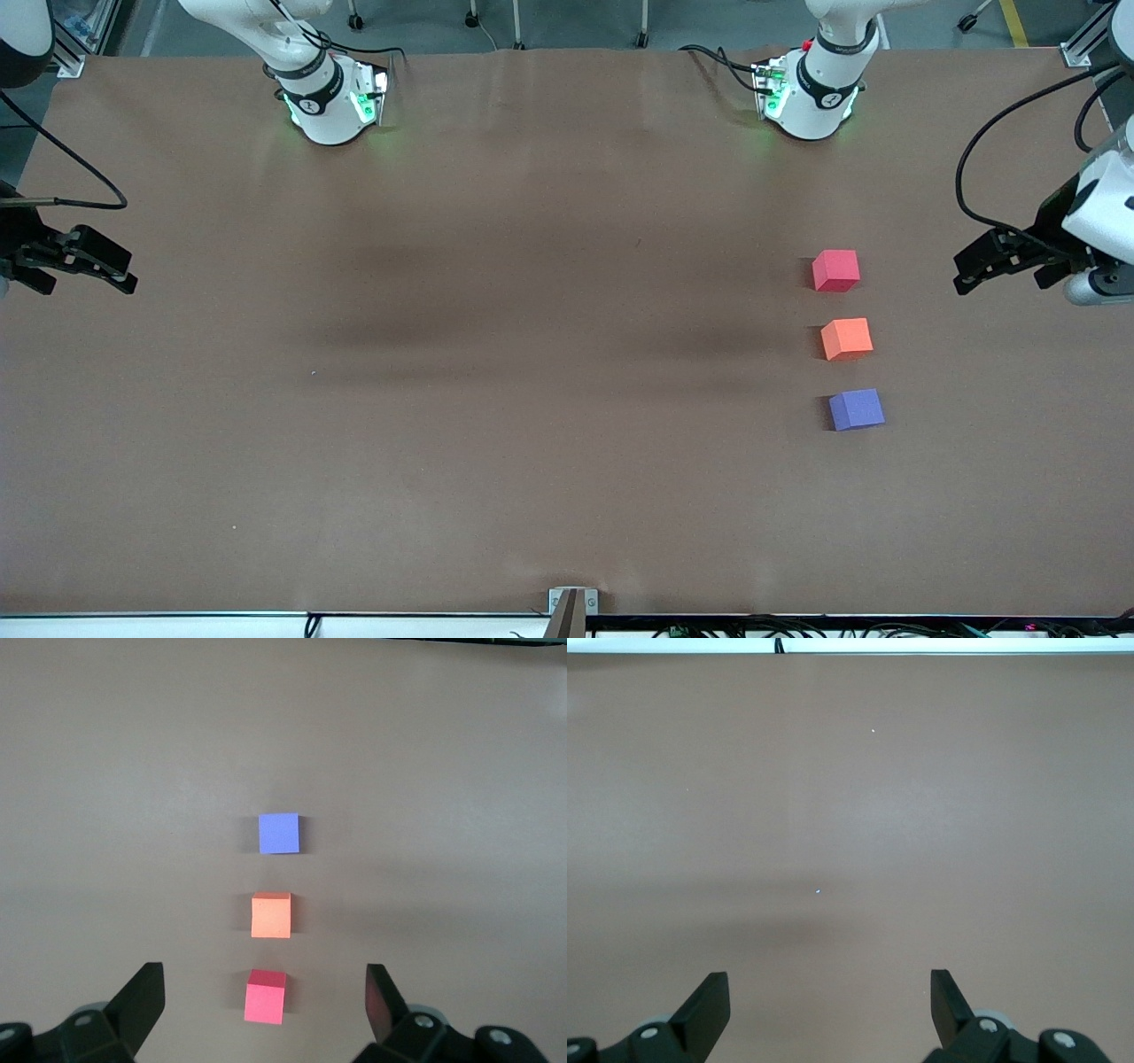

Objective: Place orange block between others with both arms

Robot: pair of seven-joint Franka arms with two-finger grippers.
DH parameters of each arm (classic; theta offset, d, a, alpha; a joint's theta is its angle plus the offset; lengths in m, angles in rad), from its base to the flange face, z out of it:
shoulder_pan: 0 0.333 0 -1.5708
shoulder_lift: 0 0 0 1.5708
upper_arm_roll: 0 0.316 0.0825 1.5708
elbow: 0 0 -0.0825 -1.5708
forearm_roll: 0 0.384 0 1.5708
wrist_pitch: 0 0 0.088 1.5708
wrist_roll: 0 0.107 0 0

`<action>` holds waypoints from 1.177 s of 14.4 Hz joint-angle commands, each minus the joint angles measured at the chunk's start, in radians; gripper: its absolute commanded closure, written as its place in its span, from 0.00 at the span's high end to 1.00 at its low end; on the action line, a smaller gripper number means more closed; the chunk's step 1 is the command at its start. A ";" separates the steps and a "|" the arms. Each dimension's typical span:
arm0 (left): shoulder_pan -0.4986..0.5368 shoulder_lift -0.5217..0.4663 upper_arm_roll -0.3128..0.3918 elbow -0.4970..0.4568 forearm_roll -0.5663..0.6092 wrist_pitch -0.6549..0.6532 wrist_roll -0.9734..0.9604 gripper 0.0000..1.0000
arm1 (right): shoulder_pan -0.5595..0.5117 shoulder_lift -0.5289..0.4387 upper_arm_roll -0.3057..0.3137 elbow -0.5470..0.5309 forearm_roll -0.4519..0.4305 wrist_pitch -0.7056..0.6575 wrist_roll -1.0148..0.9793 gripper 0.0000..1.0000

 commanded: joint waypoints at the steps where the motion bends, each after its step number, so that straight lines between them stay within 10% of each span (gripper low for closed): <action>1: -0.098 -0.041 0.097 -0.014 -0.040 -0.028 0.023 1.00 | -0.002 -0.055 0.002 -0.067 0.010 0.015 -0.004 1.00; 17: -0.183 -0.015 0.188 0.051 -0.075 -0.067 0.075 1.00 | -0.007 -0.054 0.001 -0.035 -0.006 -0.027 -0.007 1.00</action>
